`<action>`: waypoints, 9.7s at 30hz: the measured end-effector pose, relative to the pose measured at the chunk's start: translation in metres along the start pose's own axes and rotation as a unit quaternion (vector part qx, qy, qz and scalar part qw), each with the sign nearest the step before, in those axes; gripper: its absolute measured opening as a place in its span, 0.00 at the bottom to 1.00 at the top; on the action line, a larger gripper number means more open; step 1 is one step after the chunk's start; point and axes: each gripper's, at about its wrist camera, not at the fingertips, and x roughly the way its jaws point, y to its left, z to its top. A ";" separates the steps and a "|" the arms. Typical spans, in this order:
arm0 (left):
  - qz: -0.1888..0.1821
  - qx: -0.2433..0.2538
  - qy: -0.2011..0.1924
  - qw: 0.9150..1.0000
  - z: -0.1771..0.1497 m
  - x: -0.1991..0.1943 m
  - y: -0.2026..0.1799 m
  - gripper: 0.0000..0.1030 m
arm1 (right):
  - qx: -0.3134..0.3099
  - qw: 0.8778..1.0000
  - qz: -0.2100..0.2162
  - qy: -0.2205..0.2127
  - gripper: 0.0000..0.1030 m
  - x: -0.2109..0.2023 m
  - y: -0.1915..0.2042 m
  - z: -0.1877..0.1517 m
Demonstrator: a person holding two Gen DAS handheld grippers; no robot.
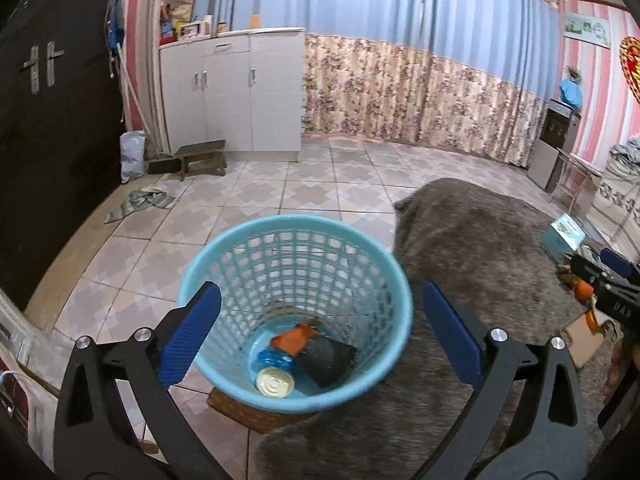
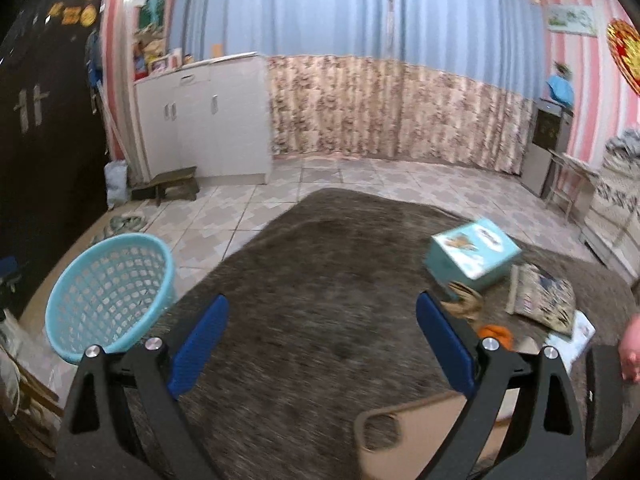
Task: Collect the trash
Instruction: 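Return both tools to the items on the rug, then grasp the crumpled brown paper with the left tool, then grasp the printed snack bag with the right tool while the left tool holds the brown paper, then carry the brown paper and snack bag over to the blue basket, then open the left tool to drop the brown paper into the basket, then lower the snack bag into the basket and open the right tool, then return both tools to the items on the rug, then grasp the blue printed card with the right tool, then grasp the beige cloth with the left tool while the right tool holds the card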
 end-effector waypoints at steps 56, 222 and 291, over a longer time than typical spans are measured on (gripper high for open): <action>-0.209 0.176 0.128 0.953 -0.020 0.138 -0.381 0.45 | 0.132 0.974 -0.175 0.063 0.90 0.023 -0.295 -0.046; -0.189 0.071 -0.057 0.978 0.045 -0.013 -0.255 0.95 | 0.112 0.968 -0.227 0.006 0.90 -0.085 -0.203 -0.008; -0.274 0.201 0.085 0.937 -0.071 0.064 -0.404 0.13 | 0.270 0.941 -0.200 0.049 0.53 -0.011 -0.284 -0.080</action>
